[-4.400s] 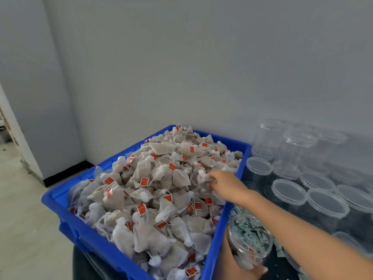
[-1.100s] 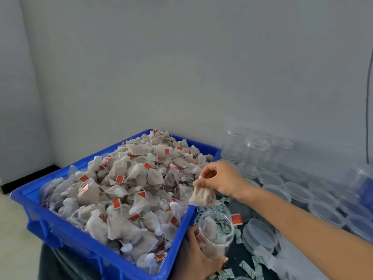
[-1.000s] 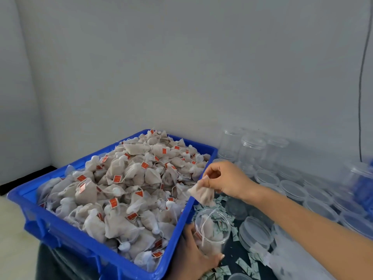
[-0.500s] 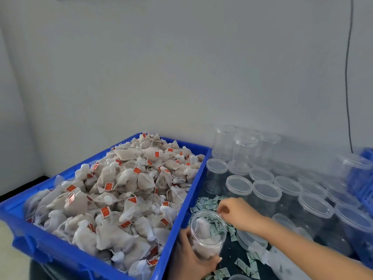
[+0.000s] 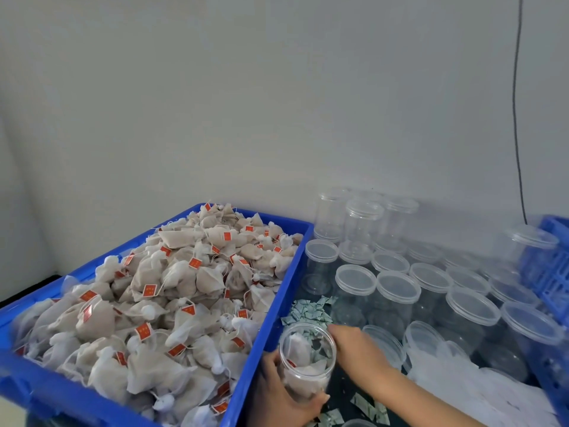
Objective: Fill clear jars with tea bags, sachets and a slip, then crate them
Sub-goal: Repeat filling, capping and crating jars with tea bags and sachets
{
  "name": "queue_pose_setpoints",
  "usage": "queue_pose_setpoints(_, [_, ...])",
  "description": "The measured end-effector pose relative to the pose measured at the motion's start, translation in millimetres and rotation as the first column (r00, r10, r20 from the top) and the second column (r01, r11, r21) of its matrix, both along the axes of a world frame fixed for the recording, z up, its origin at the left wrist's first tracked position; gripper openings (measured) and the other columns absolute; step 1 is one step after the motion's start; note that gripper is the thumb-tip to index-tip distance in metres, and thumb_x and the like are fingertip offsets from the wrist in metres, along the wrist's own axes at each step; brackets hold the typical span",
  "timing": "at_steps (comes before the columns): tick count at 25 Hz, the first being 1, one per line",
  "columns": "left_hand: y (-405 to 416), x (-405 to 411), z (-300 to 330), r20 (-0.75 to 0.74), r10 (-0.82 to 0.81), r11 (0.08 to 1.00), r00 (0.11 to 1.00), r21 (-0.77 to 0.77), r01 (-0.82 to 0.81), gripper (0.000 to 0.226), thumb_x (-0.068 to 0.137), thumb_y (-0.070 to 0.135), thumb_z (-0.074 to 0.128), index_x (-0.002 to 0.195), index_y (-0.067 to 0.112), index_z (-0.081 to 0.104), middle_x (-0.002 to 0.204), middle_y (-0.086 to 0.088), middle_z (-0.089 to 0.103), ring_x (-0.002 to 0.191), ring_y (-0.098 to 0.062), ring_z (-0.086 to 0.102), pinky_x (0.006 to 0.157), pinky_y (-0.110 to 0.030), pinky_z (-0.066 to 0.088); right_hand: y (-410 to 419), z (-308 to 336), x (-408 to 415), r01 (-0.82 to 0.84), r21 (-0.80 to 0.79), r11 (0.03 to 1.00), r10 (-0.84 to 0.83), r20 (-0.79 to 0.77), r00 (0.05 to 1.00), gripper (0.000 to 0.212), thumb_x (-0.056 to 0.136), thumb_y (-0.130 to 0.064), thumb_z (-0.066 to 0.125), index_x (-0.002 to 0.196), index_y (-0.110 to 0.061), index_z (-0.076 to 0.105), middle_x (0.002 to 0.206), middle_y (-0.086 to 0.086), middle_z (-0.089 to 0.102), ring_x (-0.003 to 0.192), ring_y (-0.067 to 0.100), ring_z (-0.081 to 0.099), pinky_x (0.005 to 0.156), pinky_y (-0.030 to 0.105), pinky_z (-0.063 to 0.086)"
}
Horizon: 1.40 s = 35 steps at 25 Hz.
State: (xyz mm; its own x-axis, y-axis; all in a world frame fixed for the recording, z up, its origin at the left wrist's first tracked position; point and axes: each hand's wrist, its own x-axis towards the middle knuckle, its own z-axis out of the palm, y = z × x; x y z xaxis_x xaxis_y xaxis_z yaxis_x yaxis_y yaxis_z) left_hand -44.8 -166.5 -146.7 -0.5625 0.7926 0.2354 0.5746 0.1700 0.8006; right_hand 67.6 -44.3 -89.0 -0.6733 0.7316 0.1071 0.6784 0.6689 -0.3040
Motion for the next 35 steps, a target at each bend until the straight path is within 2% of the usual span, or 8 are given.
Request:
queue_pose_setpoints(4, [-0.1, -2.6, -5.5, 0.054, 0.005, 0.999, 0.999, -0.039, -0.003, 0.097, 0.035, 0.075, 0.069, 0.111, 0.034, 0.024, 0.109, 0.015, 0.047, 0.099, -0.003, 0.051, 0.087, -0.011, 0.038, -16.7, 28.5, 15.7, 0.091, -0.124, 0.988, -0.141, -0.489, 0.861, 0.010, 0.088, -0.024, 0.065, 0.090, -0.033, 0.060, 0.084, -0.014, 0.069, 0.077, -0.003, 0.062, 0.067, 0.012, 0.047])
queue_pose_setpoints(7, [-0.1, -2.5, -9.1, 0.062, 0.037, 0.999, 0.997, 0.013, -0.038, 0.099, 0.029, 0.076, 0.066, 0.110, 0.033, 0.030, 0.102, 0.016, 0.049, 0.093, -0.005, 0.054, 0.081, -0.013, 0.040, -33.5, 43.9, 19.4, -0.036, -0.326, 0.945, -0.181, -0.610, 0.772, 0.009, 0.086, -0.023, 0.067, 0.092, -0.025, 0.062, 0.081, -0.012, 0.072, 0.072, 0.000, 0.065, 0.057, 0.011, 0.045])
queue_pose_setpoints(17, [0.0, -2.6, -6.7, 0.055, 0.020, 1.000, 0.998, 0.023, -0.021, 0.103, 0.029, 0.071, 0.071, 0.115, 0.021, 0.041, 0.106, 0.008, 0.050, 0.098, -0.012, 0.055, 0.089, -0.022, 0.044, -33.2, 44.1, 2.8, 0.039, -0.352, 0.935, -0.228, -0.515, 0.826, 0.006, 0.086, -0.033, 0.065, 0.089, -0.029, 0.061, 0.087, -0.011, 0.068, 0.084, 0.003, 0.062, 0.075, 0.024, 0.050])
queue_pose_setpoints(22, [1.3, -2.9, -7.2, 0.145, -0.004, 1.000, 0.989, 0.014, 0.002, 0.094, 0.037, 0.051, 0.091, 0.110, 0.025, 0.037, 0.105, 0.008, 0.051, 0.093, -0.009, 0.056, 0.079, -0.015, 0.044, -12.3, 32.3, 21.4, 0.223, -0.410, 0.885, -0.356, -0.284, 0.890, 0.051, 0.094, -0.032, 0.056, 0.140, -0.020, 0.038, 0.136, -0.001, 0.047, 0.123, 0.014, 0.047, 0.090, 0.019, 0.034])
queue_pose_setpoints(25, [-3.4, 6.8, -1.9, 0.236, 0.070, 0.994, 0.969, 0.060, -0.086, 0.094, 0.033, 0.044, 0.095, 0.108, 0.027, 0.042, 0.105, 0.008, 0.053, 0.087, -0.007, 0.055, 0.072, -0.016, 0.043, -11.5, 26.9, 70.6, 0.219, -0.368, 0.904, -0.332, -0.280, 0.901, 0.034, 0.091, -0.024, 0.060, 0.124, -0.025, 0.051, 0.128, -0.005, 0.052, 0.097, -0.002, 0.056, 0.072, 0.004, 0.041])
queue_pose_setpoints(28, [-6.7, 29.2, 7.9, 0.216, 0.001, 0.986, 0.976, 0.164, -0.037, 0.092, 0.031, 0.050, 0.094, 0.105, 0.031, 0.043, 0.101, 0.015, 0.057, 0.086, 0.000, 0.057, 0.067, -0.014, 0.043, -10.8, 22.2, 143.1, 0.352, -0.354, 0.866, -0.445, -0.227, 0.866, 0.025, 0.088, -0.013, 0.062, 0.111, -0.022, 0.060, 0.116, -0.005, 0.062, 0.081, -0.002, 0.057, 0.062, 0.006, 0.038])
queue_pose_setpoints(32, [2.2, 76.8, 24.1, 0.108, -0.156, 0.965, 0.982, 0.230, 0.128, 0.087, 0.030, 0.063, 0.087, 0.099, 0.044, 0.038, 0.095, 0.023, 0.054, 0.085, 0.012, 0.056, 0.062, -0.008, 0.041, -14.5, 8.9, 230.0, 0.587, -0.379, 0.715, -0.668, -0.125, 0.733, 0.025, 0.087, -0.009, 0.061, 0.112, -0.011, 0.064, 0.116, 0.004, 0.062, 0.097, 0.015, 0.056, 0.079, 0.022, 0.042])
queue_pose_setpoints(35, [11.1, 116.4, 28.7, 0.100, -0.248, 0.950, 0.964, 0.218, 0.222, 0.086, 0.029, 0.069, 0.080, 0.102, 0.048, 0.038, 0.092, 0.023, 0.058, 0.087, 0.014, 0.056, 0.060, -0.009, 0.044, -24.3, -9.7, 265.1, 0.624, -0.272, 0.733, -0.647, 0.004, 0.762, 0.030, 0.090, -0.021, 0.059, 0.119, -0.016, 0.059, 0.124, 0.000, 0.059, 0.111, 0.013, 0.054, 0.084, 0.018, 0.038])
